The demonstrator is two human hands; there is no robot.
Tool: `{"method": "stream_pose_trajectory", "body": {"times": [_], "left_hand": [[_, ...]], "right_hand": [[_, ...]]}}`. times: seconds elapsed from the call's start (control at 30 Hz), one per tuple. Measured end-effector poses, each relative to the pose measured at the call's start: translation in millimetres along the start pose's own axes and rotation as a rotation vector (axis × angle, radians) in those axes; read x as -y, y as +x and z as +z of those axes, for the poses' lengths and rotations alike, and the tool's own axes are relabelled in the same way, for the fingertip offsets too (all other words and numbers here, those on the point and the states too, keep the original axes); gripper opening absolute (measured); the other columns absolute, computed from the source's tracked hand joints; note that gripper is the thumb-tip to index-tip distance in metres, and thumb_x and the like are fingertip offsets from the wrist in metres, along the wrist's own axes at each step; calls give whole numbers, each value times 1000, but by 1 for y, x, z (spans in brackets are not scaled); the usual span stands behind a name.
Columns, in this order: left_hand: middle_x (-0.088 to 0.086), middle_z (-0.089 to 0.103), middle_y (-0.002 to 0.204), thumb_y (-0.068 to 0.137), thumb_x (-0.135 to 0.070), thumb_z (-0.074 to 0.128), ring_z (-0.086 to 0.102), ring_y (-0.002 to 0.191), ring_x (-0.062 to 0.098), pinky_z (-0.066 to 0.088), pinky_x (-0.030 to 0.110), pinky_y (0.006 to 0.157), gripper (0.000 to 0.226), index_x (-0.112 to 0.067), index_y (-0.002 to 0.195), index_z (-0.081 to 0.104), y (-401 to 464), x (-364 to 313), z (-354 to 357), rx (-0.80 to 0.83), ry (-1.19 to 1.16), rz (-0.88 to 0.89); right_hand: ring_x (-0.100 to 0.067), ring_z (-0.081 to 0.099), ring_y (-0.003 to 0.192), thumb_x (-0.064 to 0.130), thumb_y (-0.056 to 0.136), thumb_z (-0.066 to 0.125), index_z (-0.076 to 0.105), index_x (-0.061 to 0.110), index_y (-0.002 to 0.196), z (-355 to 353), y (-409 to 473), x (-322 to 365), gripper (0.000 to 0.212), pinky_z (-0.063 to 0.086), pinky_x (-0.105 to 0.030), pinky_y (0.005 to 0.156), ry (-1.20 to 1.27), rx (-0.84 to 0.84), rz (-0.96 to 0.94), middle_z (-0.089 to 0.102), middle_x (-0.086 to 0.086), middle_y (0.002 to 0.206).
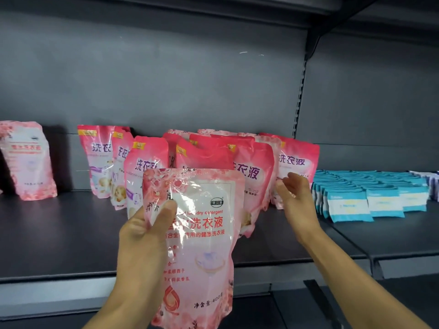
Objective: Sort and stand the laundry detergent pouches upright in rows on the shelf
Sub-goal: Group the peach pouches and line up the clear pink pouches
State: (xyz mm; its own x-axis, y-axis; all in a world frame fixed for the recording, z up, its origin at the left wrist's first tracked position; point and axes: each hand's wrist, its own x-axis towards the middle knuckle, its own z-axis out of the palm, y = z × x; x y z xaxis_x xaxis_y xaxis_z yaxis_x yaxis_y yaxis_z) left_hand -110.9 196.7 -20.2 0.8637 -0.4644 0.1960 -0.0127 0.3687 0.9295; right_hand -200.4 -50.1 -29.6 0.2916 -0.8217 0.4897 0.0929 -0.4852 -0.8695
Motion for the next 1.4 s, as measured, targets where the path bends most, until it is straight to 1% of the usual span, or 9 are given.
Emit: {"method": "stream_pose_trajectory", "body": {"times": [0.23, 0.37, 0.47, 0.53, 0.67, 0.87, 1.0, 1.13, 1.4], "left_hand": [[4, 75, 81, 91, -28, 56, 73, 68, 19, 52, 31, 58, 15, -20, 95, 68, -17, 11, 44, -123, -14, 48], [9, 75, 80, 90, -28, 58, 73, 69, 26, 55, 39, 66, 17, -15, 87, 67, -24, 18, 69, -212, 4, 62], [9, 75, 82, 91, -27, 56, 73, 73, 29, 55, 41, 70, 17, -14, 92, 67, -29, 22, 83, -247, 1, 67], [11, 75, 83, 91, -26, 56, 73, 74, 30, 55, 42, 70, 18, -13, 93, 67, -33, 23, 90, -266, 2, 69], [11, 75, 81, 91, -27, 55, 72, 73, 30, 55, 42, 69, 19, -11, 88, 66, -40, 24, 98, -283, 42, 85], [10, 75, 81, 92, -26, 54, 72, 72, 29, 54, 38, 64, 20, -9, 93, 65, -44, 26, 108, -268, 33, 96], [10, 75, 82, 92, -28, 55, 72, 73, 30, 55, 40, 64, 23, -8, 98, 63, -45, 30, 112, -243, 30, 79], [12, 74, 86, 92, -28, 56, 72, 78, 33, 56, 47, 74, 23, -8, 99, 64, -46, 33, 114, -244, 18, 63], [11, 75, 82, 92, -29, 56, 72, 75, 32, 56, 47, 73, 21, -12, 91, 67, -53, 34, 110, -290, 22, 49]], "right_hand": [[-12, 50, 108, 18, 90, 61, 36, 11, 137, -3, 74, -27, 54, 39, -27, 92, -150, 166, 33, 53, -4, 131], [-24, 61, 104, 24, 91, 58, 52, 9, 124, 13, 99, -39, 36, 49, -37, 91, -144, 206, -21, 65, -5, 113], [-25, 59, 84, 27, 95, 53, 62, 5, 86, 24, 110, -42, 25, 44, -29, 74, -129, 183, 14, 65, -8, 82], [-20, 51, 73, 26, 96, 51, 47, 16, 61, 26, 114, -43, 37, 36, -25, 68, -109, 138, 31, 54, -3, 67], [-22, 47, 63, 27, 97, 50, 41, 13, 56, 10, 107, -41, 44, 34, -27, 64, -54, 86, 55, 48, -3, 58], [-19, 64, 83, 26, 97, 50, 65, 20, 83, -45, 79, -29, 21, 52, -35, 83, 112, 53, 14, 67, 1, 85], [-21, 69, 88, 27, 96, 51, 66, 29, 78, -68, 58, -27, 23, 56, -44, 83, 227, 69, 27, 71, 4, 91], [-16, 69, 91, 28, 91, 58, 68, 30, 90, -73, 39, -27, 10, 56, -40, 84, 312, 115, 68, 72, 0, 100], [-3, 69, 74, 29, 95, 52, 68, 23, 91, -85, 28, -24, 17, 57, -34, 76, 338, 81, 108, 72, 9, 85]]}}
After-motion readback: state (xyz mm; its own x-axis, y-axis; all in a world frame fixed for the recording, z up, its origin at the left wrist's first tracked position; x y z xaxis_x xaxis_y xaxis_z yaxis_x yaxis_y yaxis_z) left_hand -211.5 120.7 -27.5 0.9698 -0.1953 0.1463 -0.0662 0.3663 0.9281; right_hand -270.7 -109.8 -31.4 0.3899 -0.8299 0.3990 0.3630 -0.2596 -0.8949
